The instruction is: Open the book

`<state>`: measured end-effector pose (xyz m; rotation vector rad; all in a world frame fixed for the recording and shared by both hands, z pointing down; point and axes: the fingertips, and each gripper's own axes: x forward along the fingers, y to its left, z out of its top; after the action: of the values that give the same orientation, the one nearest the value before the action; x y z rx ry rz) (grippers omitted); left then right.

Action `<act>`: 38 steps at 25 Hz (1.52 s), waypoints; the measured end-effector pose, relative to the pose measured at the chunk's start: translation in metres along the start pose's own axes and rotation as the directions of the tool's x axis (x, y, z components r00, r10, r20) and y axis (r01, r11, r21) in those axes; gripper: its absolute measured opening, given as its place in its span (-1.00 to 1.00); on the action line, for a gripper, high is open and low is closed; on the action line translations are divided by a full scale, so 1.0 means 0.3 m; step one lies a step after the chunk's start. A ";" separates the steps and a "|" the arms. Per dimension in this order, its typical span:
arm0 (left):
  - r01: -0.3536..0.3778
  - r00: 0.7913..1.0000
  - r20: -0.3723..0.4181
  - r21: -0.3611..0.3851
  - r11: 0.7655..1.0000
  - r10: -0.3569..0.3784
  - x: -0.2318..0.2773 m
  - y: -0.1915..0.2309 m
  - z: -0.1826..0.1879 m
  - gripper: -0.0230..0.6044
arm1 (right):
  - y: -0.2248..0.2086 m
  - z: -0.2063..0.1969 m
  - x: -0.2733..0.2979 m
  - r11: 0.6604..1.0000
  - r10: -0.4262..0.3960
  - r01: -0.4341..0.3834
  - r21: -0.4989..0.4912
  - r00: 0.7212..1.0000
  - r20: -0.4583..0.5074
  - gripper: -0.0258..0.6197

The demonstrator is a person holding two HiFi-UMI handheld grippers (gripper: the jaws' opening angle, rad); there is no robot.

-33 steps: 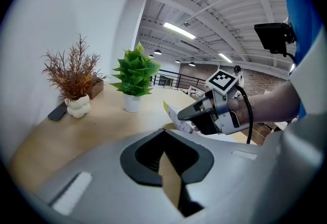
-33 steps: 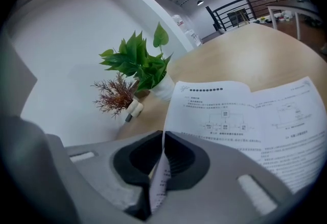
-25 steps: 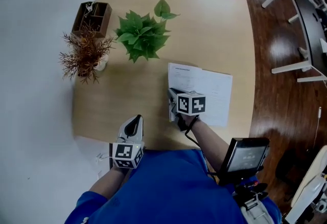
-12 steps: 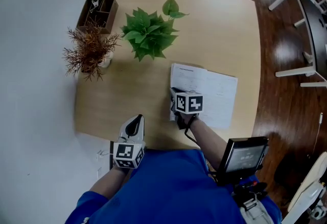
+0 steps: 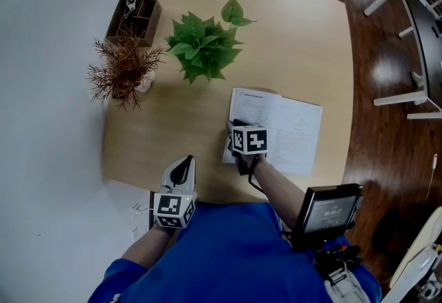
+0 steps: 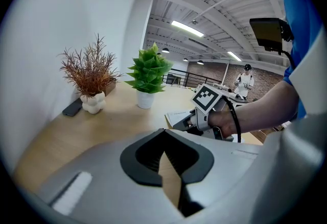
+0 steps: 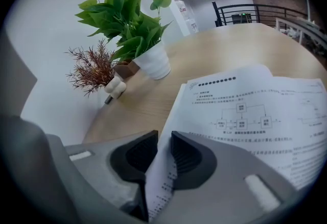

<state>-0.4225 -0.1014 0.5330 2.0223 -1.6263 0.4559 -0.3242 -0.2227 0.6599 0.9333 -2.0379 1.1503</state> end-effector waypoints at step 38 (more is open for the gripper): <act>0.084 0.994 0.064 0.043 0.996 -0.086 0.022 -0.117 0.051 -0.91 | 0.068 0.036 -0.204 0.995 0.103 -0.102 -0.016 0.983 0.152 -0.66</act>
<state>-0.3877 -0.1098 0.5181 2.1484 -1.5736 0.3979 -0.3081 -0.2076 0.5983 0.9481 -2.2342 1.1546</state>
